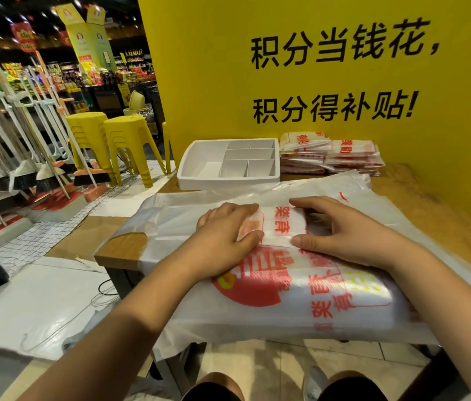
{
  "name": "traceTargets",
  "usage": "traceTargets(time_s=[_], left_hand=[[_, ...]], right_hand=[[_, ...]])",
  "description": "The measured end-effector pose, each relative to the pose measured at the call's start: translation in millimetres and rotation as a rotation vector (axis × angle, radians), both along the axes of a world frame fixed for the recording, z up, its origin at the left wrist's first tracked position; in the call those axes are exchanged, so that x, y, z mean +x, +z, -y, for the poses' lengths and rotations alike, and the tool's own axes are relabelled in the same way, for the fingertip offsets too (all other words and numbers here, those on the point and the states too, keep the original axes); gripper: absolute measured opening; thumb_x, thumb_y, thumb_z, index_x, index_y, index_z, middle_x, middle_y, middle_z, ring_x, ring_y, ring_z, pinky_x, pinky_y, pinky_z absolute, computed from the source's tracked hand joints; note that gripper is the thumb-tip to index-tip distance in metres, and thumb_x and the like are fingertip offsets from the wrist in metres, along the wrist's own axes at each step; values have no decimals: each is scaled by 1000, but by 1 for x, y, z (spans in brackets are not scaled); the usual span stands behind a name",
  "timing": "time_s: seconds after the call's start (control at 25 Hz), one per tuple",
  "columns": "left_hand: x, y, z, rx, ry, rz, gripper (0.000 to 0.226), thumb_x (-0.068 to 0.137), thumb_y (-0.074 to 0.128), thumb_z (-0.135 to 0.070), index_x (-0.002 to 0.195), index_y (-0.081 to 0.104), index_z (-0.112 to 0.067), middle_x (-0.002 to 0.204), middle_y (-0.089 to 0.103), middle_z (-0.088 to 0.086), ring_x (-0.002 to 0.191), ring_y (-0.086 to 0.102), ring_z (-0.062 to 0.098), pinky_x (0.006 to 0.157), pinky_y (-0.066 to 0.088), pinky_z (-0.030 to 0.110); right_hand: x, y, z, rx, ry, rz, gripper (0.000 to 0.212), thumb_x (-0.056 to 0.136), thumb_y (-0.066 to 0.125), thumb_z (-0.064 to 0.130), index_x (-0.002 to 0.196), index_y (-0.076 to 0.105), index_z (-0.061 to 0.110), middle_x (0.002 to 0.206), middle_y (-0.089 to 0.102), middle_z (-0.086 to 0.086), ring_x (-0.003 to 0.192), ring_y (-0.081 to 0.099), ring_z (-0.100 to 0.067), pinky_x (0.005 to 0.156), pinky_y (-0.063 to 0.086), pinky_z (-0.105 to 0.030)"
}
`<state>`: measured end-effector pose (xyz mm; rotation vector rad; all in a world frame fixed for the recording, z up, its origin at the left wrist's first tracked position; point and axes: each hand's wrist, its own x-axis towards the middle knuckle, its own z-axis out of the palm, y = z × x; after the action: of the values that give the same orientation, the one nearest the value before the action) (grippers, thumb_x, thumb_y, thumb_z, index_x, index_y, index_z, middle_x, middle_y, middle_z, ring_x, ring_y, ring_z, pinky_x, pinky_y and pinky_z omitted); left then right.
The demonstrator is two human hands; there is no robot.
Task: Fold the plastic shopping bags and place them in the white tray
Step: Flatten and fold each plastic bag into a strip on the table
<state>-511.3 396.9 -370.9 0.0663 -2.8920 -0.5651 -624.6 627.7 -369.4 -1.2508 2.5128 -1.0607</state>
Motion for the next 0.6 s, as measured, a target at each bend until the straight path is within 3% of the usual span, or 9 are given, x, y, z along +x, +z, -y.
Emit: traceTargets(time_s=[0.12, 0.2, 0.32, 0.44, 0.52, 0.6], left_hand=[[-3, 4, -3, 403, -4, -158, 48, 92, 69, -27, 135, 52, -37, 139, 45, -6, 112, 59, 5, 100, 50, 27], [-6, 6, -5, 568, -10, -237, 46, 87, 74, -18, 126, 58, -39, 134, 49, -6, 97, 67, 5, 84, 60, 33], [-13, 10, -9, 640, -3, -272, 48, 85, 77, -20, 126, 58, -38, 134, 52, -7, 100, 68, 8, 79, 62, 40], [-12, 10, -16, 439, 21, -187, 55, 91, 71, -31, 141, 46, -30, 144, 42, -7, 114, 60, 7, 96, 54, 32], [-8, 4, -18, 176, 14, -92, 66, 94, 61, -48, 149, 33, -27, 149, 34, -6, 131, 46, 11, 110, 41, 31], [-4, 1, -21, 6, -53, -15, 64, 94, 51, -58, 148, 34, -29, 149, 37, -8, 137, 37, 13, 115, 33, 33]], right_hand=[[0, 5, 1, -117, -26, 132, 74, 78, 83, 35, 141, 44, 44, 130, 59, 12, 106, 65, -4, 94, 54, -29], [1, 13, 4, -271, -113, 271, 68, 79, 83, 21, 137, 51, 37, 115, 69, 2, 91, 72, -21, 80, 60, -37], [-1, 21, 7, -430, -250, 495, 40, 81, 80, 12, 117, 64, 18, 93, 75, 2, 76, 73, -13, 62, 56, -23], [-7, 26, 4, -352, -296, 550, 19, 82, 80, 15, 97, 69, 14, 81, 75, -3, 69, 67, -16, 58, 54, -27], [-22, 38, -8, -424, -381, 512, 15, 85, 77, 14, 98, 70, 14, 83, 77, -4, 70, 67, -15, 60, 56, -27], [-48, 52, -24, -547, -541, 466, 17, 88, 74, 15, 104, 67, 15, 80, 75, -1, 62, 65, -9, 56, 52, -24]])
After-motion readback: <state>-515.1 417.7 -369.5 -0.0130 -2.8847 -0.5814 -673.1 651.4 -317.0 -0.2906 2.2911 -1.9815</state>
